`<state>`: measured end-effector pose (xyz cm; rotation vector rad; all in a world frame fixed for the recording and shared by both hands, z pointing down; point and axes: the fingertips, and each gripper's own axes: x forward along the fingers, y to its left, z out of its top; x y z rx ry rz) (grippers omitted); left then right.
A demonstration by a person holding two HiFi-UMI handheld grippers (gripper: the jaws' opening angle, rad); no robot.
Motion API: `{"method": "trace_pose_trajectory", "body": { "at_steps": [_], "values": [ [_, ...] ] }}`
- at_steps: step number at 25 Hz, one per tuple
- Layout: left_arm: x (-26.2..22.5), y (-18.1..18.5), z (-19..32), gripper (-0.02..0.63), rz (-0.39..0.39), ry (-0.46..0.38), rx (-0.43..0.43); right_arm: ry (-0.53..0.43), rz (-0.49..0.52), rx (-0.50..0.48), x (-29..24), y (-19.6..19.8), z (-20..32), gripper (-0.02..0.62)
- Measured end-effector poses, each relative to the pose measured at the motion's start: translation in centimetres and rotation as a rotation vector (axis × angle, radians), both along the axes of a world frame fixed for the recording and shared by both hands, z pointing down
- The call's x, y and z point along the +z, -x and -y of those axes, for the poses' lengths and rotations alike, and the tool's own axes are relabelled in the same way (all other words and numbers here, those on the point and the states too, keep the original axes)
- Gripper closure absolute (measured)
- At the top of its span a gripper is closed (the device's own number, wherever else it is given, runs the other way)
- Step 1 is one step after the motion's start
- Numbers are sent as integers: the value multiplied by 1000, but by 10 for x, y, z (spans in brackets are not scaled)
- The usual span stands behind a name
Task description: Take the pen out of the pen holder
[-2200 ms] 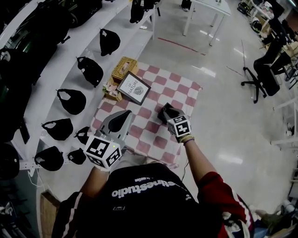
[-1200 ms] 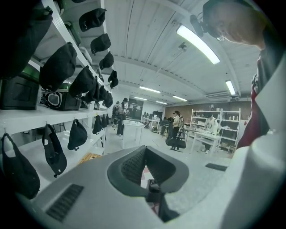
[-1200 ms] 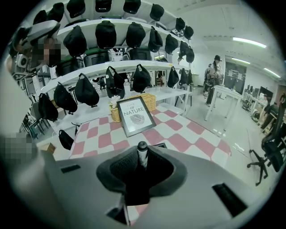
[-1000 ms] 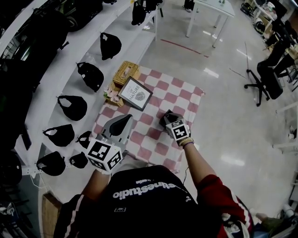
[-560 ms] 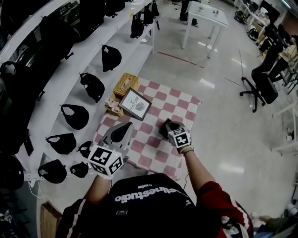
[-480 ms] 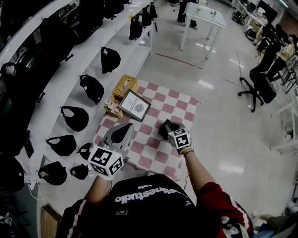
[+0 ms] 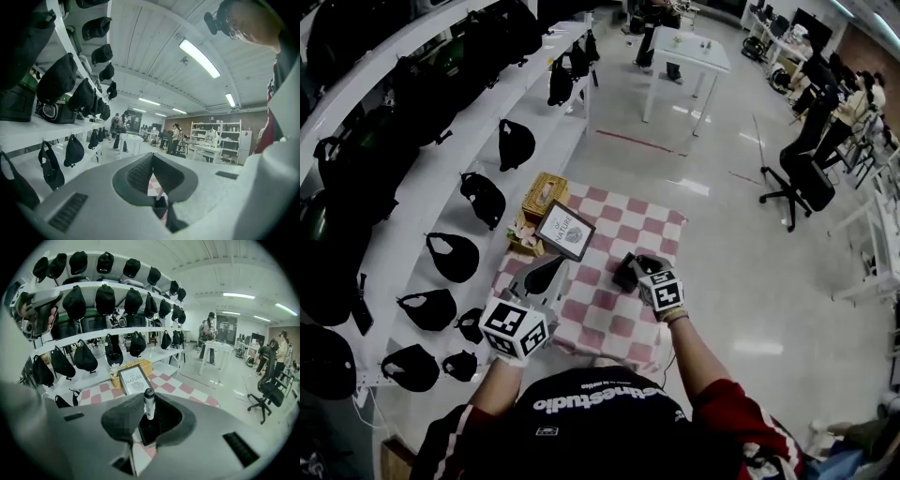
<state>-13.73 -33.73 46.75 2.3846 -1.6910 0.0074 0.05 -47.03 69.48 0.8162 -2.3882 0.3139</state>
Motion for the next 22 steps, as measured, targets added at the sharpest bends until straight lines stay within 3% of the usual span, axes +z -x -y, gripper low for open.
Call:
{"method": "trace_pose_trajectory", "body": {
  "at_steps": [8, 22],
  "values": [
    [-18, -16, 1, 600, -11, -34, 85, -32, 58, 90, -51, -13, -15, 523],
    [-29, -34, -11, 601, -10, -77, 190, -139, 142, 145, -152, -40, -82, 523]
  ]
}}
